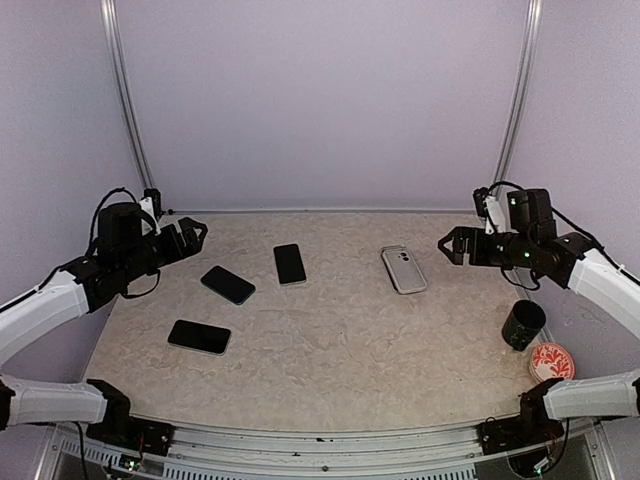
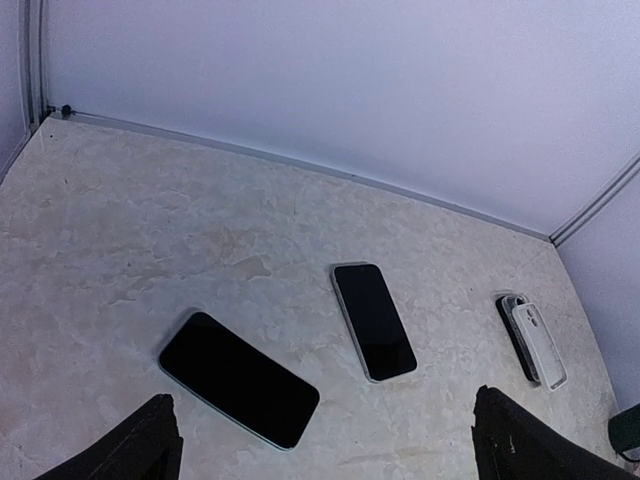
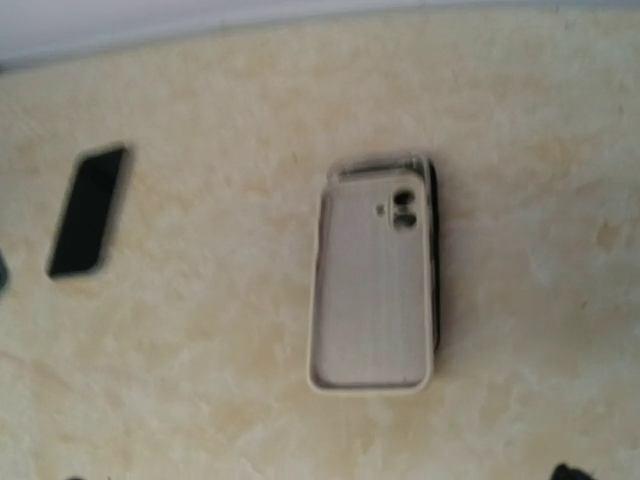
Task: Put the phone into the phone case
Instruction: Pick up the phone case from the phone case.
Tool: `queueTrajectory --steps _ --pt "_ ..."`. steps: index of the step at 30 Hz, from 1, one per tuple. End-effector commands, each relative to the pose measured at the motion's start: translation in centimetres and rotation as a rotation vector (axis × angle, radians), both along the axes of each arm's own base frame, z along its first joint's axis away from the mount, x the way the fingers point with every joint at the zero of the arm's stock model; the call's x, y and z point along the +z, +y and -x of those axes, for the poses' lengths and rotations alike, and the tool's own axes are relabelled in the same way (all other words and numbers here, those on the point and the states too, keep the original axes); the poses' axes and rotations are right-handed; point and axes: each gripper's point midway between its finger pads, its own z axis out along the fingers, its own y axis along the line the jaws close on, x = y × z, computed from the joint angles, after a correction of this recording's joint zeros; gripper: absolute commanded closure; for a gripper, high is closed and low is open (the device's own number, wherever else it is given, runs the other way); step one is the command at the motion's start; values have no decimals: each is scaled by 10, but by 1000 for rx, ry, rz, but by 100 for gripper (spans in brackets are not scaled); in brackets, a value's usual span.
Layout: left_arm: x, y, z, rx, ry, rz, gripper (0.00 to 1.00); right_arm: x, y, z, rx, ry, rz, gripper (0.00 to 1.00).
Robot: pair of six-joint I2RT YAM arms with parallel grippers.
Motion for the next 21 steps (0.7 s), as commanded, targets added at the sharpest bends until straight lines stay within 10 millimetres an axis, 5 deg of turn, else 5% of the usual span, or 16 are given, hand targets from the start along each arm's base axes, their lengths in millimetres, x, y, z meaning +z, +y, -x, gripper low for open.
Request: queueTrajectory --steps 1,6,21 --pt "-5 -12 -4 0 -2 -5 1 -2 13 -9 -12 4 83 1" --pt "-13 -27 -5 -20 14 -22 1 -24 34 -9 67 42 203 0" --pt "-40 -63 -9 -52 71 -99 1 -61 27 -16 52 82 330 1"
